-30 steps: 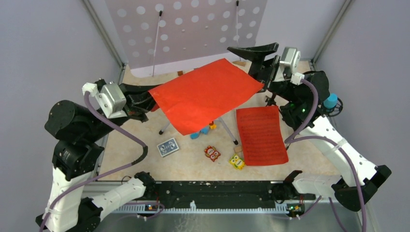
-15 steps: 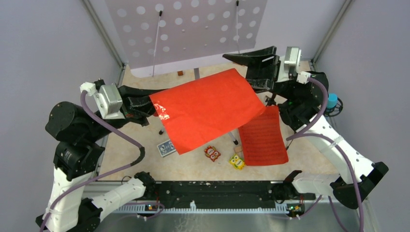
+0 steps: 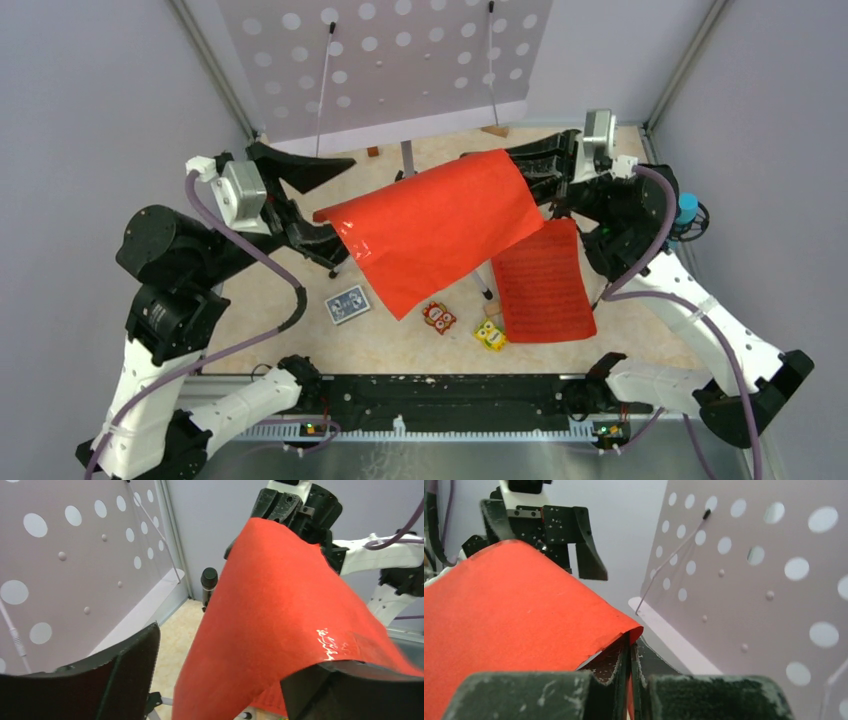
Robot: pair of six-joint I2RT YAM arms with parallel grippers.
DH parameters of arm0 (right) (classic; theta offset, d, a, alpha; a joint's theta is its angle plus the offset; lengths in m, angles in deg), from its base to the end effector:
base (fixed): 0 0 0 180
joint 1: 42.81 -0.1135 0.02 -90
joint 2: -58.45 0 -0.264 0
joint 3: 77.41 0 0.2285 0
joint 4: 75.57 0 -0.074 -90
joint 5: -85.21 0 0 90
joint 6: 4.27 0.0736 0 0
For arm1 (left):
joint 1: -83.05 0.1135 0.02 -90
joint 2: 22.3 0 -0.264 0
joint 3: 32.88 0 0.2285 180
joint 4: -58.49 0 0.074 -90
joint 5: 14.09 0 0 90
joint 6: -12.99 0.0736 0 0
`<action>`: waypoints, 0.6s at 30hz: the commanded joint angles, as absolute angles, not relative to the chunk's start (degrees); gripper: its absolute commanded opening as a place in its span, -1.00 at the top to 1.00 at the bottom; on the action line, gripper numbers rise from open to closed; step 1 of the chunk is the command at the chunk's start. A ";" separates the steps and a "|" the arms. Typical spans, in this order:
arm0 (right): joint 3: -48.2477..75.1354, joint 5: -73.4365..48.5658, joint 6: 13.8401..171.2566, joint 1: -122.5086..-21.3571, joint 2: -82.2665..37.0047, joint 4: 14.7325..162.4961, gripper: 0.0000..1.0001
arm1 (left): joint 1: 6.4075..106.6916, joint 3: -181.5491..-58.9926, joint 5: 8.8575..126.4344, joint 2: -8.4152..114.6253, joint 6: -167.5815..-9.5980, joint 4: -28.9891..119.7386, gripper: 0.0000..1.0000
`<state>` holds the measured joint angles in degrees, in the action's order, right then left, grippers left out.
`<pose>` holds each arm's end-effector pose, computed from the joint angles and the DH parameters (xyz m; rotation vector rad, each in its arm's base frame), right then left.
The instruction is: Pack up the instrument practice props
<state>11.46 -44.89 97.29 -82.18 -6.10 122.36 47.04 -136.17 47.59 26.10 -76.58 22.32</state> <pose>0.1332 0.1706 0.5336 -0.8760 0.6503 1.0951 0.0665 -0.0915 0.5424 0.8120 1.0542 -0.8364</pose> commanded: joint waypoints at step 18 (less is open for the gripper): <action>-16.02 6.24 132.16 -82.41 22.19 53.07 1.00 | 47.13 -135.44 54.35 30.63 -82.00 20.99 -0.97</action>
<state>-9.53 -4.83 119.84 -82.44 22.24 72.13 47.04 -133.25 51.64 27.92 -80.45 22.30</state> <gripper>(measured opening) 0.003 0.987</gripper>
